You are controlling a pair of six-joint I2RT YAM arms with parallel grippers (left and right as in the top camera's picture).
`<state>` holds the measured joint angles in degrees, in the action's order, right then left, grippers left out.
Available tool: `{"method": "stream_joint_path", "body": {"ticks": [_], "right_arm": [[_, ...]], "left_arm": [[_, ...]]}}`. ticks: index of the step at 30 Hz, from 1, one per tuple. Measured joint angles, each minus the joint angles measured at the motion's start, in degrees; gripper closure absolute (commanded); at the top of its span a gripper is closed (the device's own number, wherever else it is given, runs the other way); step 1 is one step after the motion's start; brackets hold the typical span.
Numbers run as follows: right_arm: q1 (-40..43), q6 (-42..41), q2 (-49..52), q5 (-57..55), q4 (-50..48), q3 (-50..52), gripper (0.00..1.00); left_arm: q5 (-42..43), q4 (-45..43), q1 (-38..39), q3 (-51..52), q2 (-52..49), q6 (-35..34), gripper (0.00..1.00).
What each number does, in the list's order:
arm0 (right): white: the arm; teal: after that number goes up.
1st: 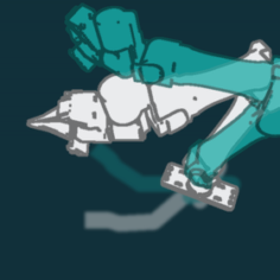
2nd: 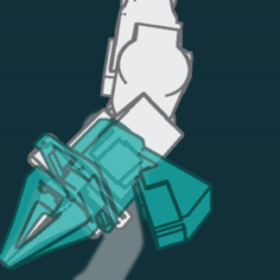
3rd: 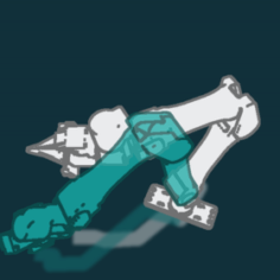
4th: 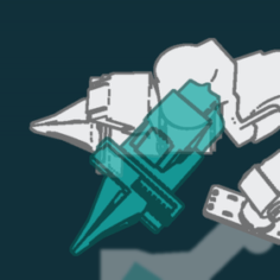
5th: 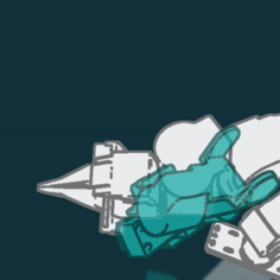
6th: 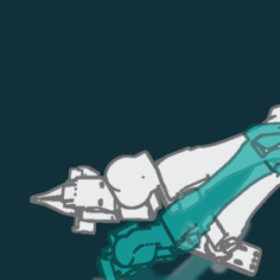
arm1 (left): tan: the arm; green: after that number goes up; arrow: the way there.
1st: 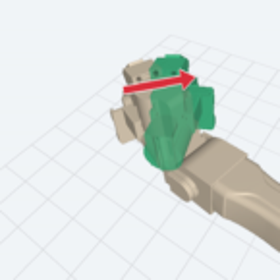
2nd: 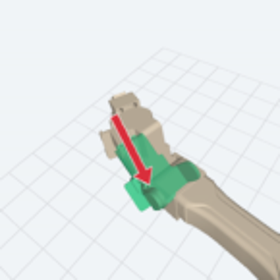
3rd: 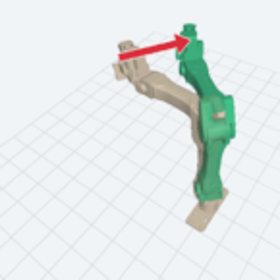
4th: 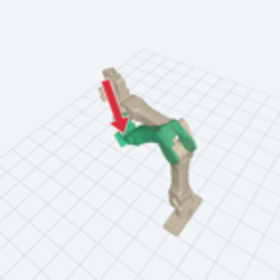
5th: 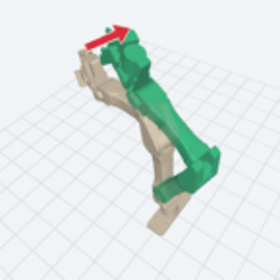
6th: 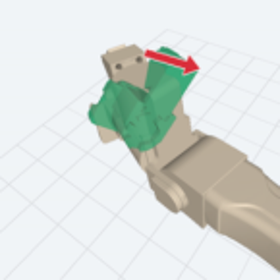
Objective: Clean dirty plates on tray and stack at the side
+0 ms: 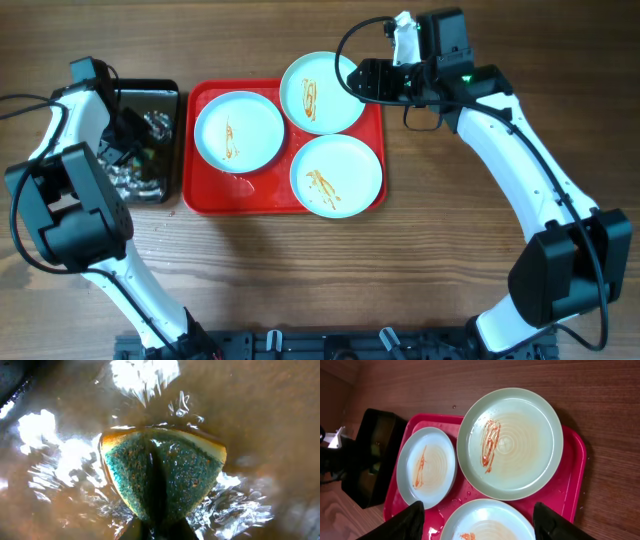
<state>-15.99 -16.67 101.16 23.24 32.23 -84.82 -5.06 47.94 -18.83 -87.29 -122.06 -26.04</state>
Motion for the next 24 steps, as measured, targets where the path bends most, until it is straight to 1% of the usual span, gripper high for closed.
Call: {"method": "stream_joint_path", "body": {"ticks": [3,5,8,10,12,14,17,18,19,21,24], "right_arm": [[-0.48,0.0,0.0,-0.24,-0.02,0.0,0.32],[-2.97,-0.02,0.0,-0.59,0.0,0.0,0.32],[-8.92,-0.02,0.09,-3.02,0.92,-0.72,0.33],[-12.92,-2.03,0.11,-6.12,0.59,-1.95,0.4],[-14.69,-4.63,0.79,-8.33,-0.83,-2.08,0.48],[-14.88,-7.63,3.91,-9.38,-2.08,-2.47,0.52],[-15.28,-11.04,11.65,-7.72,-6.64,-2.47,0.54],[-15.74,-11.91,13.29,-7.37,-7.72,-2.45,0.56],[-16.68,-12.79,15.06,-6.91,-9.44,-2.45,0.61],[-18.75,-14.53,16.57,-6.6,-11.89,-2.45,0.64],[-21.14,-17.27,18.45,-7.52,-13.44,-2.47,0.65]], "left_arm": [[0.02,1.18,0.0,-0.35,0.02,0.02,0.96],[0.46,3.3,0.0,-0.96,0.24,0.61,0.96],[1.51,6.62,0.0,-1.14,4.15,1.97,0.96],[3.65,8.37,0.0,-1.25,9.53,4.39,0.96],[6.01,9.11,0.15,-2.05,14.82,6.73,0.96],[6.97,9.51,1.2,-2.34,17.75,8.74,0.96],[8.04,9.73,4.96,-2.4,17.97,13.03,0.96],[8.17,9.66,5.84,-2.4,17.97,13.64,0.96],[8.22,9.66,7.04,-2.4,17.97,14.49,0.96],[8.41,9.62,7.87,-2.4,17.97,15.15,0.96],[8.41,9.49,8.63,-2.4,17.97,15.52,0.96]]}}
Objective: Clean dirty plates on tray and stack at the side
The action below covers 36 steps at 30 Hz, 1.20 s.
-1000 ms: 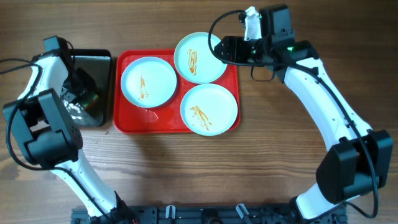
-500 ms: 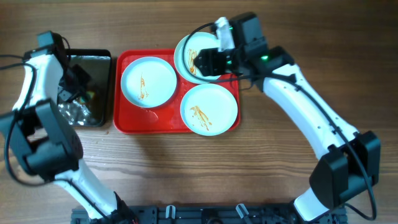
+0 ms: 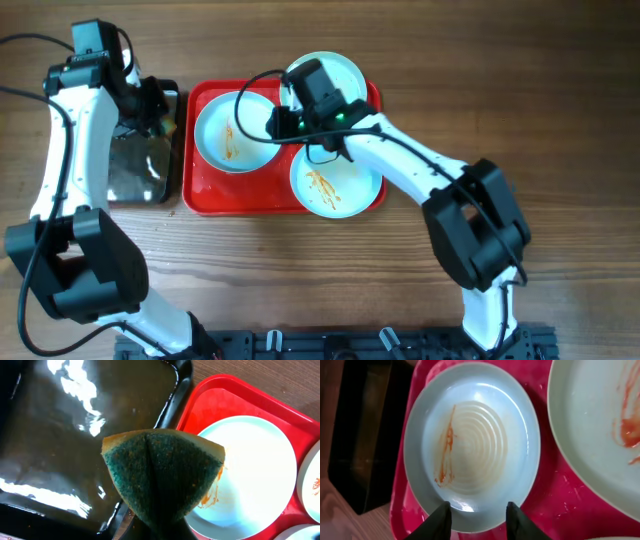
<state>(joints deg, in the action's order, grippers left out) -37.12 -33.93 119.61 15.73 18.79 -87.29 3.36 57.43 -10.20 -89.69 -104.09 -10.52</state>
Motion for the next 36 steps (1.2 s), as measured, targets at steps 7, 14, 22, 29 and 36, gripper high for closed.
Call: {"method": "stream_joint_path", "body": {"ticks": [7,14,22,29,36], "right_arm": [[-0.46,-2.95,3.23,-5.29,-0.96,0.0,0.66],[-0.46,-5.09,7.41,-5.9,-3.67,0.0,0.72],[-0.44,-10.25,9.73,-6.12,-6.73,-0.63,0.96],[-0.44,-10.91,9.73,-2.47,-4.04,-1.27,0.95],[-0.44,-11.04,9.73,-1.81,-4.02,-1.27,0.95]], "left_arm": [[0.02,-1.99,4.37,0.0,0.0,1.51,0.96],[0.02,-3.02,5.66,0.0,0.0,1.53,0.96],[0.24,-6.54,9.51,0.0,-1.05,1.7,0.96],[0.26,-8.46,9.88,0.0,-9.6,1.7,0.96],[0.74,-6.23,10.05,-1.01,-19.54,0.79,0.96]]}}
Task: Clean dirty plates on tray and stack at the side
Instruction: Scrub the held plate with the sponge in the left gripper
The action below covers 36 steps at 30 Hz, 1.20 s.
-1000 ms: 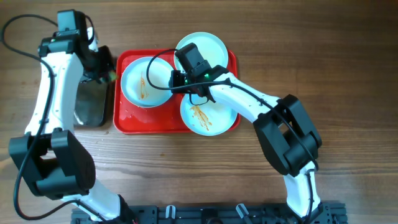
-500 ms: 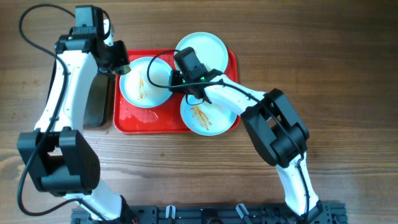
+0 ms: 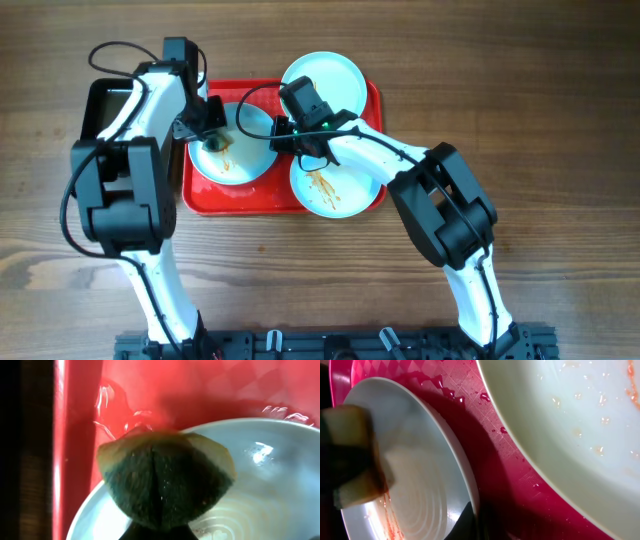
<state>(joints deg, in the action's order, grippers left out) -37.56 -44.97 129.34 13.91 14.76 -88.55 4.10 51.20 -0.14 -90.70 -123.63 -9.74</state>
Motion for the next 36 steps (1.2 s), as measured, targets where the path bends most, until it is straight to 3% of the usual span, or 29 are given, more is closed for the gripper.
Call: {"method": "stream_joint_path", "body": {"ticks": [7,11,14,17,19,23,25,30,33,36], "right_arm": [[0.04,0.2,0.0,0.22,-0.26,0.0,0.95],[0.15,0.2,0.0,0.35,-0.28,0.0,0.95],[0.26,0.2,0.0,0.76,-0.31,0.0,0.95],[0.15,-0.02,0.42,1.64,-1.36,0.0,0.95],[0.17,-0.02,0.42,1.7,-1.38,0.0,0.95],[0.26,-0.02,0.44,1.95,-1.38,0.0,0.95],[0.37,-0.02,0.44,2.19,-1.36,0.0,0.95],[0.63,0.0,0.52,2.84,-1.4,0.0,0.95],[1.51,-0.02,0.52,2.54,-1.44,0.0,0.95],[2.16,-0.02,0.52,2.54,-1.55,0.0,0.96]], "left_arm": [[2.6,11.58,8.04,-1.11,-1.62,0.28,0.96],[1.79,10.97,10.05,0.94,-0.68,1.46,0.96],[-0.33,9.9,9.73,1.38,-0.28,-5.33,0.96],[-8.79,8.7,7.93,1.46,-0.09,-19.78,0.96],[-13.46,7.98,6.78,1.51,-0.11,-25.03,0.96],[-19.39,7.93,6.64,1.62,-0.33,-29.38,0.96],[-19.69,8.13,7.17,1.6,-0.48,-24.17,0.96],[-13.33,6.84,6.69,1.68,-0.2,-1.97,0.96],[-1.51,-5.92,6.56,2.91,0.48,7.54,0.96],[2.67,-17.29,7.08,5.77,0.72,7.93,0.96]]}}
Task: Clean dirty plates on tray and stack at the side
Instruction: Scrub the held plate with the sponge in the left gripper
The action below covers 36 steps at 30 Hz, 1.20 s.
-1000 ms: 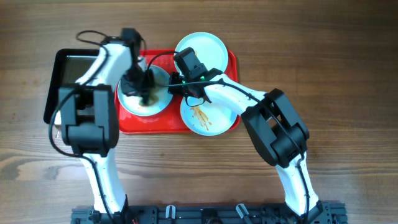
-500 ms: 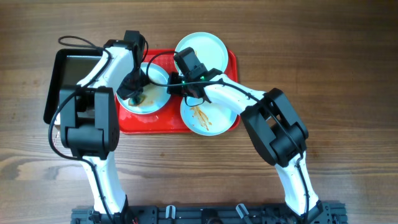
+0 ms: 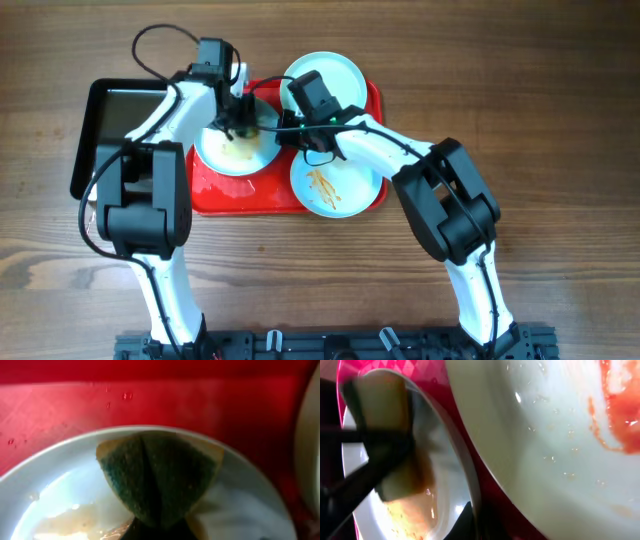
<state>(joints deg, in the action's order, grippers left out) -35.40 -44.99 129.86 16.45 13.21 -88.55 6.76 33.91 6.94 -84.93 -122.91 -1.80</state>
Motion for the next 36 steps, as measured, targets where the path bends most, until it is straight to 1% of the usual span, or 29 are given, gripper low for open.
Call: {"method": "stream_joint_path", "body": {"ticks": [1,4,5,8,9,11,13,14,16,18,22,23,25,27,29,31,32,34,35,36], "right_arm": [[0.0,0.0,0.0,0.02,0.0,0.0,0.95],[0.04,0.0,0.0,0.02,0.0,0.0,0.95],[0.04,0.0,0.0,0.02,0.0,0.0,0.95],[0.04,0.0,0.0,0.02,0.0,0.0,0.95],[0.04,0.0,0.0,0.04,0.0,0.0,0.95],[0.04,0.26,0.0,0.09,0.11,0.0,0.95],[0.04,0.7,0.0,0.24,0.04,0.0,0.95],[0.04,0.7,0.0,0.26,0.04,0.0,0.96],[0.04,0.7,0.0,0.26,0.04,0.0,0.95],[0.04,0.72,0.0,0.26,0.04,0.0,0.95],[0.04,0.92,0.0,0.26,0.02,0.0,0.95],[0.04,0.92,0.0,0.24,0.0,0.0,0.95],[0.04,0.94,0.0,0.24,-0.02,0.0,0.95],[0.04,1.07,0.0,0.26,-0.02,0.0,0.96],[0.04,1.11,0.0,0.28,-0.31,0.0,0.96],[0.0,1.11,0.04,0.26,-0.42,0.0,0.95],[0.0,1.11,0.04,0.26,-0.44,0.0,0.95],[-0.02,1.11,0.04,0.26,-0.5,0.0,0.95],[-0.02,1.09,0.07,0.28,-0.52,0.0,0.95],[-0.02,1.09,0.07,0.28,-0.55,0.0,0.95]], "left_arm": [[-1.05,-0.79,0.11,0.52,0.24,-2.25,0.96],[-9.57,0.5,1.6,0.63,0.52,-16.7,0.96],[-11.15,1.79,1.75,0.42,0.52,-19.87,0.96],[-13.7,8.9,1.4,0.04,0.74,-26.97,0.96],[-13.0,11.21,1.2,-0.22,0.79,-27.21,0.96],[-7.04,18.05,-0.33,-0.28,1.11,-23.26,0.96],[-2.34,20.39,-1.99,-0.28,1.11,-18.34,0.96],[0.48,20.87,-2.62,-0.15,1.09,-13.75,0.96],[3.32,20.41,-2.82,0.24,1.05,-8.92,0.96],[7.61,17.11,-2.45,1.31,1.29,-1.75,0.96],[11.76,13.55,-0.07,2.67,1.46,2.6,0.96],[11.65,12.28,0.39,3.26,1.77,2.43,0.96],[10.38,10.25,0.66,4.26,2.27,-0.2,0.96],[4.63,8.04,1.68,4.79,2.99,-6.64,0.96],[-5.6,6.19,2.69,4.79,3.37,-15.98,0.96],[-14.08,4.85,2.78,4.81,3.28,-23.37,0.96],[-21.11,4.44,2.82,4.9,2.91,-29.31,0.96],[-29.31,5.31,2.93,5.09,2.27,-34.99,0.96],[-33.03,7.65,3.13,5.01,1.86,-36.7,0.96],[-34.84,10.84,3.17,4.81,1.62,-36.68,0.96]]}}
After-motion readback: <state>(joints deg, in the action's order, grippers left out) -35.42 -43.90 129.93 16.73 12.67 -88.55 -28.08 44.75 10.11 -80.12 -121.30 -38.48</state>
